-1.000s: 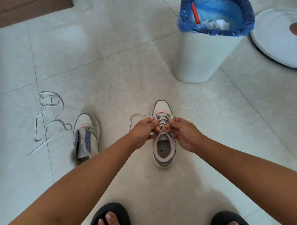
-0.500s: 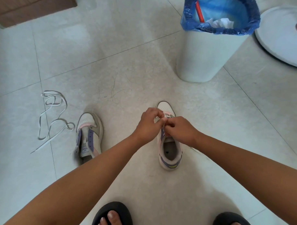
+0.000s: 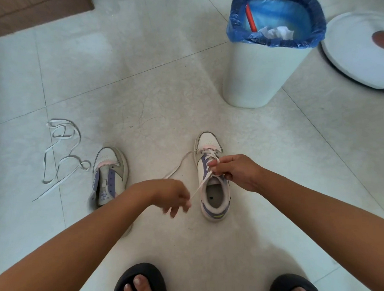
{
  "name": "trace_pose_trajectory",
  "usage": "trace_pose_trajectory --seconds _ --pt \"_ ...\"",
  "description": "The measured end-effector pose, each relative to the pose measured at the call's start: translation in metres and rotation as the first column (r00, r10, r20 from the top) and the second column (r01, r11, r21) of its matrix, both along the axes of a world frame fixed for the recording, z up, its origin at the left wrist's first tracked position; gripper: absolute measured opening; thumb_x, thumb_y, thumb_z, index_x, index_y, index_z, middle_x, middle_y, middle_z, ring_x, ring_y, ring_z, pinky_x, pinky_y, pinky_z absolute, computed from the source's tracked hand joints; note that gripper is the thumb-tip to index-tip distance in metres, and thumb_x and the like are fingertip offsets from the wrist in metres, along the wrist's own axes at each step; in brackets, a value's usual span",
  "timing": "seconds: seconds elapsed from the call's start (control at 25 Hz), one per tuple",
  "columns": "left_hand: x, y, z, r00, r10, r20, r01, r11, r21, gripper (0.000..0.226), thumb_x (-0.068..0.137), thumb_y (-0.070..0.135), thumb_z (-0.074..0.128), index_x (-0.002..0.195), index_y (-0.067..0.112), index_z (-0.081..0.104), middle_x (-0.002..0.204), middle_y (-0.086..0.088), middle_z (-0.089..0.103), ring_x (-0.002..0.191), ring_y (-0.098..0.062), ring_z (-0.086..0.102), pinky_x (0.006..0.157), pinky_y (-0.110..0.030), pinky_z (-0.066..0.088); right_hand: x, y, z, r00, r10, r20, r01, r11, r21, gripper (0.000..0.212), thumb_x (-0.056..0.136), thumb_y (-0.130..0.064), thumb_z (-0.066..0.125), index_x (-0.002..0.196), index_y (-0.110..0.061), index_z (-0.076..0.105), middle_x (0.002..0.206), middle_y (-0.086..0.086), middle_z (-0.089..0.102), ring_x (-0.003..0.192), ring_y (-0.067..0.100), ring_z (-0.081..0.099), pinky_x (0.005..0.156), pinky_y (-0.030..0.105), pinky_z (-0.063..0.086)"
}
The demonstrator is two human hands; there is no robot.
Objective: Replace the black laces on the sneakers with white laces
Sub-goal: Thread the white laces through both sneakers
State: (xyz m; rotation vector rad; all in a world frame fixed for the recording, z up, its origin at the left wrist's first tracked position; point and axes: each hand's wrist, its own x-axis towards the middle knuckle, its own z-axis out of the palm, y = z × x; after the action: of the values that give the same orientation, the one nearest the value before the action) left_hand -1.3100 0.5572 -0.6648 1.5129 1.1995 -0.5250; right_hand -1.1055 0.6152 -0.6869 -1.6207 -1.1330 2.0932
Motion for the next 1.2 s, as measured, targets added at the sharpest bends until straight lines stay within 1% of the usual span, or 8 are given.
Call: trace_pose_trajectory --seconds 0.12,0.2,0.28,0.48,0.8,0.92,1.04,1.2 --pt "0.000 0.002 -0.005 0.989 0.147 -0.024 -0.146 0.989 0.031 0.027 0.097 0.033 0.047 0.104 0.012 0.064 0.097 -0.005 0.066 0.082 -0.016 0.063 0.073 -0.027 0.050 -0.004 0.000 0.003 0.994 0.091 0.056 -0.094 0.994 0.061 0.024 0.076 0.009 0.066 0.068 -0.013 0.067 0.073 0.002 0.065 0.058 0.005 0.058 0.049 0.012 0.042" --pt "0.014 0.014 -0.012 0.894 0.396 0.209 -0.445 0.841 0.308 0.024 0.099 0.021 0.044 0.114 0.013 0.061 0.109 -0.002 0.064 0.093 -0.012 0.059 0.075 -0.019 0.044 -0.007 -0.002 0.007 0.986 0.139 0.096 -0.152 0.977 0.150 0.029 0.075 0.010 0.066 0.062 -0.016 0.065 0.063 -0.002 0.063 0.056 0.006 0.056 0.050 0.012 0.044" --pt "0.031 0.022 -0.014 0.719 0.528 0.452 -0.660 0.722 0.207 0.027 0.097 0.008 0.042 0.116 0.016 0.060 0.106 0.006 0.061 0.090 0.000 0.055 0.074 -0.008 0.041 -0.008 -0.003 0.011 0.953 0.221 0.207 -0.280 0.904 0.324 0.033 0.075 0.008 0.065 0.058 -0.021 0.064 0.063 -0.006 0.062 0.062 0.007 0.056 0.056 0.009 0.045" --pt "0.044 0.033 -0.025 0.709 0.501 0.497 -0.638 0.756 0.148 0.025 0.095 -0.001 0.040 0.098 0.016 0.058 0.104 -0.002 0.060 0.096 -0.010 0.053 0.083 -0.013 0.041 -0.013 -0.006 0.005 0.845 0.157 0.512 -0.499 0.575 0.648 0.027 0.077 0.005 0.060 0.064 -0.019 0.059 0.074 -0.007 0.048 0.077 0.014 0.045 0.062 0.014 0.032" --pt "0.039 0.043 -0.027 0.692 0.560 0.455 -0.678 0.721 0.144 0.010 0.085 0.012 0.067 0.093 0.007 0.072 0.074 0.002 0.065 0.067 -0.003 0.059 0.057 -0.007 0.042 0.004 -0.008 -0.013 0.945 -0.028 0.327 -0.133 0.878 0.460 0.017 0.075 -0.020 0.077 0.072 -0.014 0.061 0.064 -0.006 0.059 0.057 0.005 0.051 0.055 0.015 0.043" --pt "0.037 0.044 -0.027 0.958 0.239 0.161 -0.287 0.757 0.587 0.014 0.090 0.016 0.059 0.093 0.009 0.070 0.089 -0.004 0.065 0.079 -0.014 0.057 0.067 -0.022 0.044 0.015 -0.011 -0.012 0.949 0.006 0.316 -0.135 0.911 0.390 0.016 0.076 -0.018 0.077 0.072 -0.009 0.065 0.065 0.000 0.063 0.061 0.010 0.054 0.063 0.029 0.048" --pt "0.029 0.045 -0.028 0.989 0.112 -0.094 -0.007 0.681 0.733 0.023 0.094 0.014 0.045 0.100 0.007 0.066 0.102 -0.008 0.061 0.090 -0.024 0.057 0.073 -0.031 0.044 0.027 -0.020 -0.012 0.949 0.035 0.314 -0.147 0.929 0.340 0.018 0.079 -0.018 0.075 0.069 -0.008 0.063 0.074 0.012 0.067 0.066 0.015 0.054 0.068 0.035 0.050" --pt "0.030 0.046 -0.036 0.834 0.533 0.142 -0.493 0.607 0.623 0.015 0.090 0.010 0.055 0.093 0.004 0.069 0.088 -0.008 0.066 0.075 -0.017 0.061 0.064 -0.024 0.049 0.034 -0.027 -0.009 0.963 0.024 0.270 -0.115 0.939 0.325 0.019 0.079 -0.017 0.075 0.065 -0.013 0.062 0.068 0.003 0.063 0.063 0.013 0.051 0.063 0.026 0.044"
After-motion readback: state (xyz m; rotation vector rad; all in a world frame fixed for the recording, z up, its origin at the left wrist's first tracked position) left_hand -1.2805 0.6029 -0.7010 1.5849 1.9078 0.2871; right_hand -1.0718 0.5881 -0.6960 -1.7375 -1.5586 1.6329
